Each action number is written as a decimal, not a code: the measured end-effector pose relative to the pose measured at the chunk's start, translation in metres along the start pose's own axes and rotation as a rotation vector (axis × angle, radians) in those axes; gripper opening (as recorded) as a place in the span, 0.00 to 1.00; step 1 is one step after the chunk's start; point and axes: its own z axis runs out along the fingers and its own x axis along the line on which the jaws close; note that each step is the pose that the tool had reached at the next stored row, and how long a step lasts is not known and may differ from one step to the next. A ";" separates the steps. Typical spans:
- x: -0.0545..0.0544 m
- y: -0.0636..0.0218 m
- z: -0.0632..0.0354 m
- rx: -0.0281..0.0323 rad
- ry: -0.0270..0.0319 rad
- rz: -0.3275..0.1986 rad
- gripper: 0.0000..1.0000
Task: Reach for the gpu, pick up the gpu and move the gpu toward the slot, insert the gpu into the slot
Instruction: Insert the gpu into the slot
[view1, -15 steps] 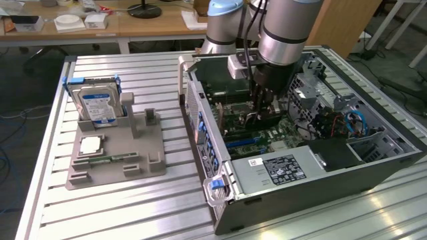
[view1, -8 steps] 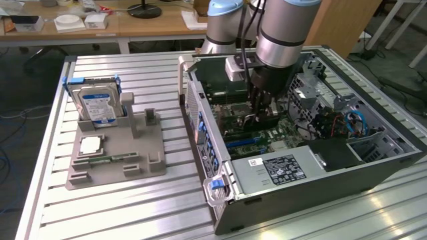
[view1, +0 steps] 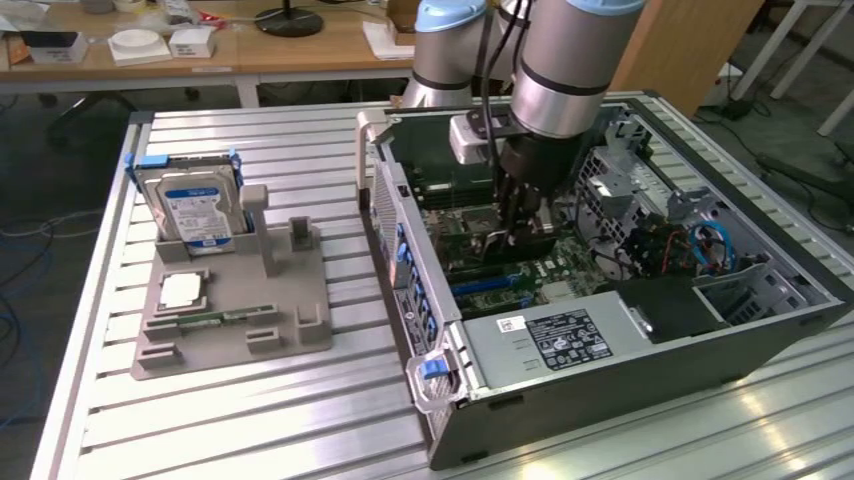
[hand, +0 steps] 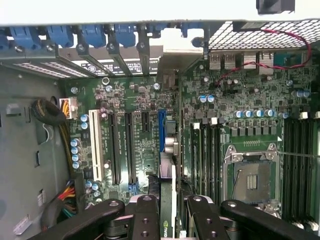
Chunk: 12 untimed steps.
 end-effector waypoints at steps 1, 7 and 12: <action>0.000 0.0000 0.0006 0.0000 0.0000 0.000 0.27; 0.001 0.0000 0.0041 -0.0005 0.0002 0.000 0.27; 0.003 -0.0001 0.0072 -0.0008 0.0002 0.000 0.27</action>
